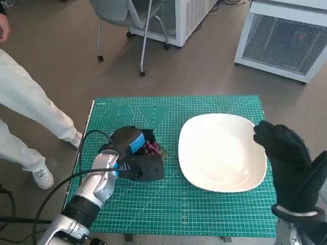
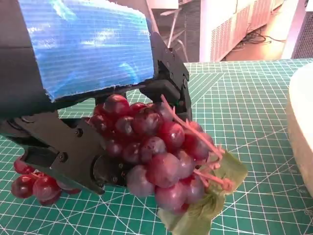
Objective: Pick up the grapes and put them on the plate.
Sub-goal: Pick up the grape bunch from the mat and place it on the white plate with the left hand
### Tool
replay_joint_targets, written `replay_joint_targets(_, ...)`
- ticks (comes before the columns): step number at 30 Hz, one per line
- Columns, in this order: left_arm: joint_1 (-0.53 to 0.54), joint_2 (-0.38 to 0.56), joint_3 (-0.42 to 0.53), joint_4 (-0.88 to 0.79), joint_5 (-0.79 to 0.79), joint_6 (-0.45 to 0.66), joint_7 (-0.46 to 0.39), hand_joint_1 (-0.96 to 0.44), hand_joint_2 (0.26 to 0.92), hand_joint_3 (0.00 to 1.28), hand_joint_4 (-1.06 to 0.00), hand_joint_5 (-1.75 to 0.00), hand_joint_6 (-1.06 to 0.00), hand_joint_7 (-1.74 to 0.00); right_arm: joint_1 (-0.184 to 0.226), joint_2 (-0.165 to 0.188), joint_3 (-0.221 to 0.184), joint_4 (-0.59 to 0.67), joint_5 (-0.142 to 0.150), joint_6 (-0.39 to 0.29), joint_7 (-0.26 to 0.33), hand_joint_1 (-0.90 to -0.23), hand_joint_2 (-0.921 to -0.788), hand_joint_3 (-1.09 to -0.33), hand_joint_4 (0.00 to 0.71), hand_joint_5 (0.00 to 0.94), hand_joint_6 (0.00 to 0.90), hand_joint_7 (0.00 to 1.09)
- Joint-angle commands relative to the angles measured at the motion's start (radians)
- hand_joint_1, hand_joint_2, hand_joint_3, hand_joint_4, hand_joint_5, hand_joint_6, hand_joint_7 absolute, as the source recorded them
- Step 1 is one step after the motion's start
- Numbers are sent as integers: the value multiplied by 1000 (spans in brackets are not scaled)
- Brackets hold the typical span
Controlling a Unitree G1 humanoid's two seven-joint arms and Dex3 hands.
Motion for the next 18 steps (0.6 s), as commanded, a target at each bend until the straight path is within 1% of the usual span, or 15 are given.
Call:
replay_joint_targets(1,8,6,4,3,-10,10,-8,3,920,119,-558,-1467,-685,-940,15,4,2,14,-3,5,-3,-315,-921,-568,507,530,260,889)
replay_joint_targets(18,11,13,11,-41,-13,25,-19,3,921,116,-573,-1444,-668,-967,11,3,3,18,-4,1,-2,-315,-921,-567,509,527,263,885)
